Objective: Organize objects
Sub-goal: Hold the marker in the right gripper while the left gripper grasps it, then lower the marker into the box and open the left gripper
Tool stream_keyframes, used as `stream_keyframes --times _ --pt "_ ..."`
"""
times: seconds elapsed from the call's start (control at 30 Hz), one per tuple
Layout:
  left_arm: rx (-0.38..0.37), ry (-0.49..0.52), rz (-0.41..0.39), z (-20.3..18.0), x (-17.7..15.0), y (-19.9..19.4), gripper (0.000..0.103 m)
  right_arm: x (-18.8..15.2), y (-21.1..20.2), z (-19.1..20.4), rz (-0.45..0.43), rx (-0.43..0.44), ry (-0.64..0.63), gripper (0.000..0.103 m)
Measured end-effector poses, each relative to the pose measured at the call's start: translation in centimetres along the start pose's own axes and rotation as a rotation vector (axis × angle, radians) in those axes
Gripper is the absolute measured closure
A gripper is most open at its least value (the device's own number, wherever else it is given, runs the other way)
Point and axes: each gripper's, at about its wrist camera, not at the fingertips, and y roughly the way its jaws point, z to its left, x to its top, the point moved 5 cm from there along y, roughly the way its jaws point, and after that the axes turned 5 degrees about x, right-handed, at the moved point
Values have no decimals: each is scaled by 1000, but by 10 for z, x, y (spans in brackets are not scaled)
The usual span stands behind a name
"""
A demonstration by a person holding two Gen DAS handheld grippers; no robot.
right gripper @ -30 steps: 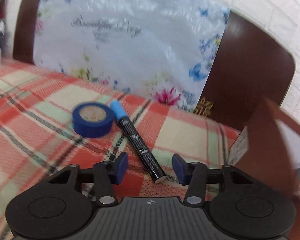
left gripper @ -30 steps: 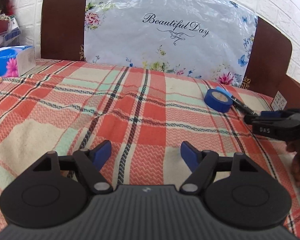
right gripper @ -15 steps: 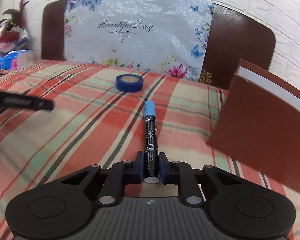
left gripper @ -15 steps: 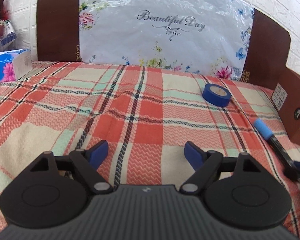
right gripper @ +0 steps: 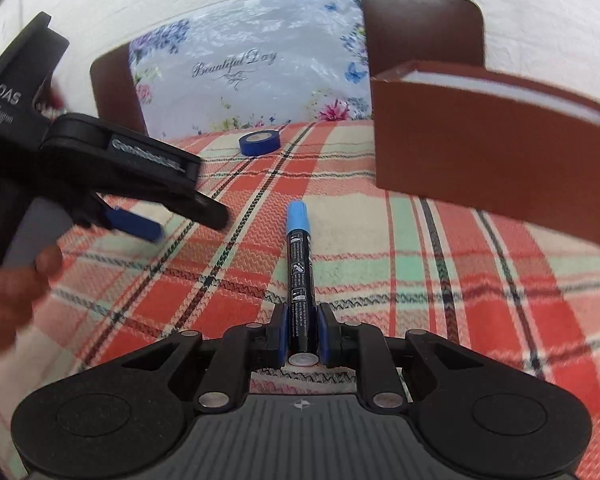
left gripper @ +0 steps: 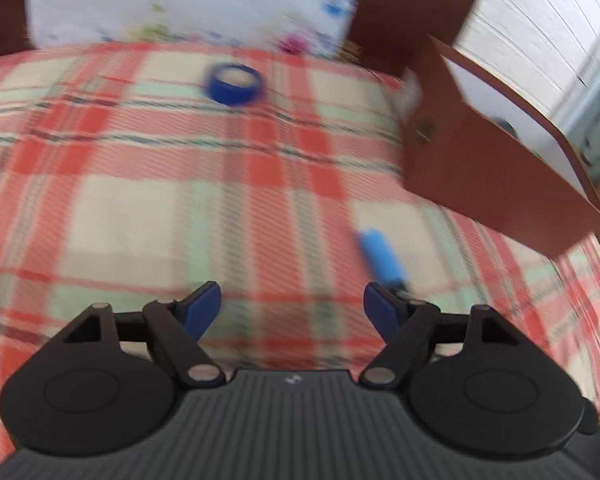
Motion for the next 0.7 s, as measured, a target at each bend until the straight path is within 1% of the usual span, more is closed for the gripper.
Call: stream_keyframes --times 0.07,0.1,0.13,0.17,0.2,0.23,0.27,0.4,0.43,0.5,0.6,0.7 --pt "-23 29 24 -28 -7 5 23 -4 -3 -1 -9 21 21 87" --pt "-10 52 26 -40 -11 8 23 -5 -5 -2 -11 29 21 87" --pt "24 90 16 -51 -14 10 23 -6 -6 -3 -13 37 23 87" --pt "50 126 3 -61 -18 12 28 -7 -8 -4 -15 46 27 87" --pt "72 157 -13 -67 -20 14 42 -8 -9 -5 -16 56 33 88" --pt "101 188 -32 -73 -22 15 51 -9 -11 -7 -17 66 43 88" --pt "114 211 -44 -76 -22 16 68 -10 -12 -8 -18 74 51 88" --pt "108 203 -37 -81 -21 13 73 -10 -14 -8 -35 81 58 87" --pt "97 194 -33 -82 -19 10 75 -10 -15 -6 -41 80 52 86" --pt "50 181 -31 -90 -12 3 79 -7 -19 -5 -67 67 34 84" --pt "-1 211 -98 -115 10 -15 81 10 -32 -10 -160 28 15 84" --pt "-73 231 -175 -140 39 -33 82 38 -46 -22 -271 -18 6 84"
